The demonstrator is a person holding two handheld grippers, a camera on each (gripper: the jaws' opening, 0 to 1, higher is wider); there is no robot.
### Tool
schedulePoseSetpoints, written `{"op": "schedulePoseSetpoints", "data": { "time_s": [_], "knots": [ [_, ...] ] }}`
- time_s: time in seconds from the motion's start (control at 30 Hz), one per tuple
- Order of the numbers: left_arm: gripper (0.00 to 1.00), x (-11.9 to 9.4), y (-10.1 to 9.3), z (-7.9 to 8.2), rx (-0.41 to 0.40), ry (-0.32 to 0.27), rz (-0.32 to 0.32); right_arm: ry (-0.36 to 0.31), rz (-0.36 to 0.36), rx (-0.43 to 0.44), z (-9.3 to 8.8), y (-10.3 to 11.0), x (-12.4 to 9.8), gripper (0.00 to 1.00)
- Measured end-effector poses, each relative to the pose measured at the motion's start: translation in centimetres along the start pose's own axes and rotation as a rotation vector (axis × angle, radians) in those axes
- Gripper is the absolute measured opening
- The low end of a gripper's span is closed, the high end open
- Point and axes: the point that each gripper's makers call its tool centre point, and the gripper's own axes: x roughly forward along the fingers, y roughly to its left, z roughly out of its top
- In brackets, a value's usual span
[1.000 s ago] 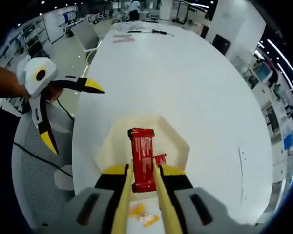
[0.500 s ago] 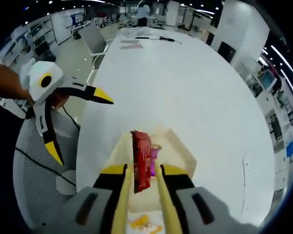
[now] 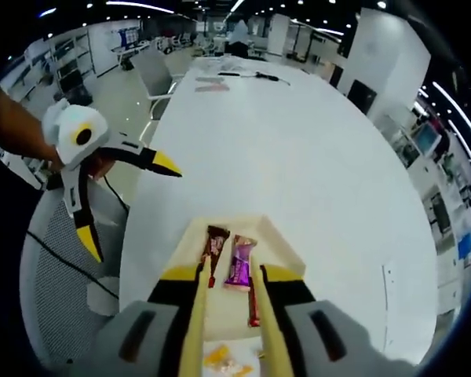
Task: Place the target food into the container with the food tongs after gripping and lifting it, then release it inside without dropping or visibly crushing the food.
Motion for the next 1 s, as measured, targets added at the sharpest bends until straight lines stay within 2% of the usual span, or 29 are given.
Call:
{"op": "schedulePoseSetpoints", "data": {
  "time_s": [0.33,0.5,0.83,0.9,1.0],
  "knots": [
    [1.0,0.0,-0.1,-0.1,0.004,0.007,-0.007,-0.014,0.005,0.012,-0.9,0.0,-0.9,0.29],
    [1.0,0.0,-0.2,-0.2,0.005,0.008,-0.009,-0.036,0.002,-0.016,-0.9,0.0,-1.3,0.29],
    [1.0,0.0,-0.1,-0.1,0.002,0.003,-0.006,-0.047,-0.002,-0.01,-2.8,0.2,-2.5,0.29],
    [1.0,0.0,-0.1,-0.1,0.0,0.002,-0.006,-0.09,-0.005,-0.032,-2.6,0.2,-3.0,0.29],
    [1.0,0.0,-0.2,0.0,0.0,0.002,-0.007,-0.104,-0.022,-0.037,-3.2,0.0,-3.7,0.29]
  ]
}}
